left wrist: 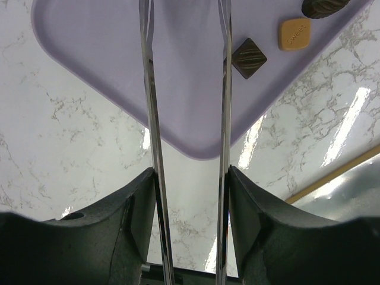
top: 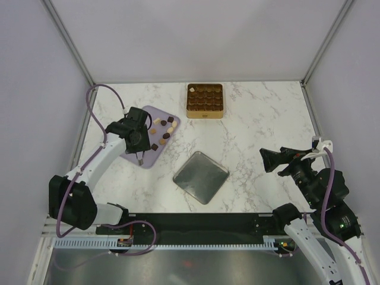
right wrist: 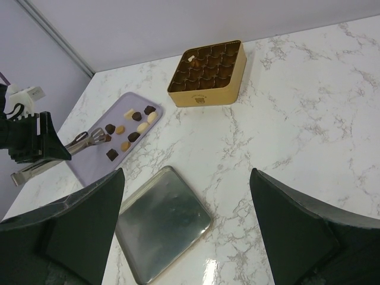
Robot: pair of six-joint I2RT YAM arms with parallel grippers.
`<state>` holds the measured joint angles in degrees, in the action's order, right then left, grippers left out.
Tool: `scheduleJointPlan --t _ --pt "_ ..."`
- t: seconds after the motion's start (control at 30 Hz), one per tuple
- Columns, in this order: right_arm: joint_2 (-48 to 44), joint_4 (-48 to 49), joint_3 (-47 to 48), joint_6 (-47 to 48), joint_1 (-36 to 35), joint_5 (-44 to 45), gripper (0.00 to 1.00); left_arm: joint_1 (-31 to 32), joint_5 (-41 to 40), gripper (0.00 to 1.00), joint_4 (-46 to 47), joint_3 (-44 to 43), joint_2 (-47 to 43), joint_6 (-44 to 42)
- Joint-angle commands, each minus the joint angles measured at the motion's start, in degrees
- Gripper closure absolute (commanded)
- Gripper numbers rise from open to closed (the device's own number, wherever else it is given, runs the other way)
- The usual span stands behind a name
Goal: Pack the chocolate
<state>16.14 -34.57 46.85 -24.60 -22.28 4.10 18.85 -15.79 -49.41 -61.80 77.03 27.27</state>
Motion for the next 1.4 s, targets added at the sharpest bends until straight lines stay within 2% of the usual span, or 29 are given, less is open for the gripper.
scheduleJointPlan --t 0.0,0.57,1.07,1.37 --pt "-0.67 0.64 1.84 0.69 -0.22 -0.06 0.05 -0.22 0.5 0.43 2.91 0.1 1.1 1.74" --pt "-0.5 0.9 1.58 1.4 -0.22 0.74 0.05 -0.22 1.81 0.44 4.93 -1.13 5.14 1.65" --pt "-1.02 0.73 1.4 1.84 -0.22 1.61 0.05 -0.31 2.87 0.59 4.76 -2.89 6.99 -0.63" --pt "-1.03 0.55 1.75 1.66 -0.22 1.44 0.05 -0.31 3.31 0.66 0.46 -5.08 4.27 -1.07"
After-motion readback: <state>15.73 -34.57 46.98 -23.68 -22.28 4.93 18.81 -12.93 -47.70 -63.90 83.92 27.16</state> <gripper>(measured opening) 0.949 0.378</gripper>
